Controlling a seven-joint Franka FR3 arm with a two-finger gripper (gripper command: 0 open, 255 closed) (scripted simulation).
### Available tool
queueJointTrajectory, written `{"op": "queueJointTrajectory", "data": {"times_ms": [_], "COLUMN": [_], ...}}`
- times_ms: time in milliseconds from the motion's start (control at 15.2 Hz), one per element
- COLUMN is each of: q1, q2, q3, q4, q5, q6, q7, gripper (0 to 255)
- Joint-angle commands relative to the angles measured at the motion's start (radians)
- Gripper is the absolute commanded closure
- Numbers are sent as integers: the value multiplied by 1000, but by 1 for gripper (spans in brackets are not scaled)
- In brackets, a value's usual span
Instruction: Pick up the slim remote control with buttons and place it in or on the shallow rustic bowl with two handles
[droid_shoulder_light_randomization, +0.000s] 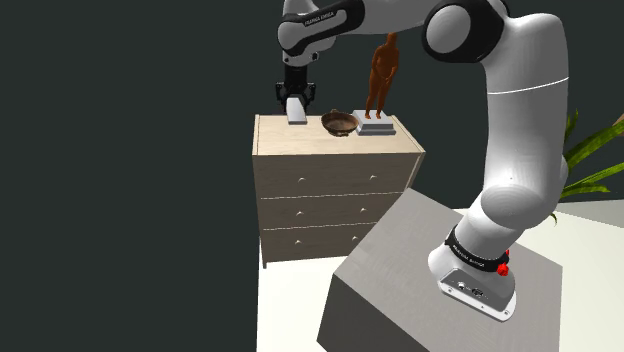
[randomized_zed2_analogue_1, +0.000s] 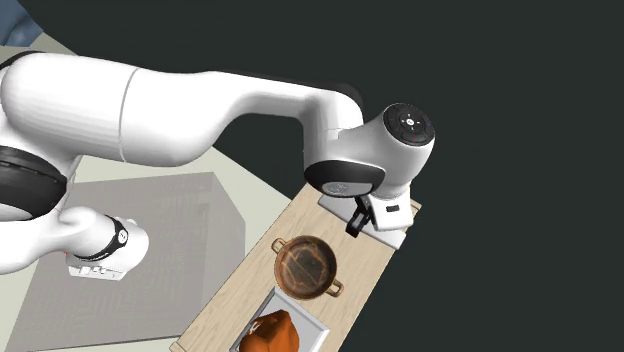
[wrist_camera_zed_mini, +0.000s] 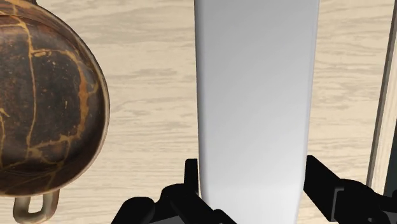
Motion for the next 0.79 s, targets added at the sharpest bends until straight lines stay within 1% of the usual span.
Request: {"op": "queueJointTrajectory", "data": {"times_ms": [0,726], "q1": [0,1], "q2": [-11,-32], "q3": [0,1], "q4": [11,128], "q5": [0,2], "q6": [-22,-159], "q7": [0,-1], "gripper": [255,255]}}
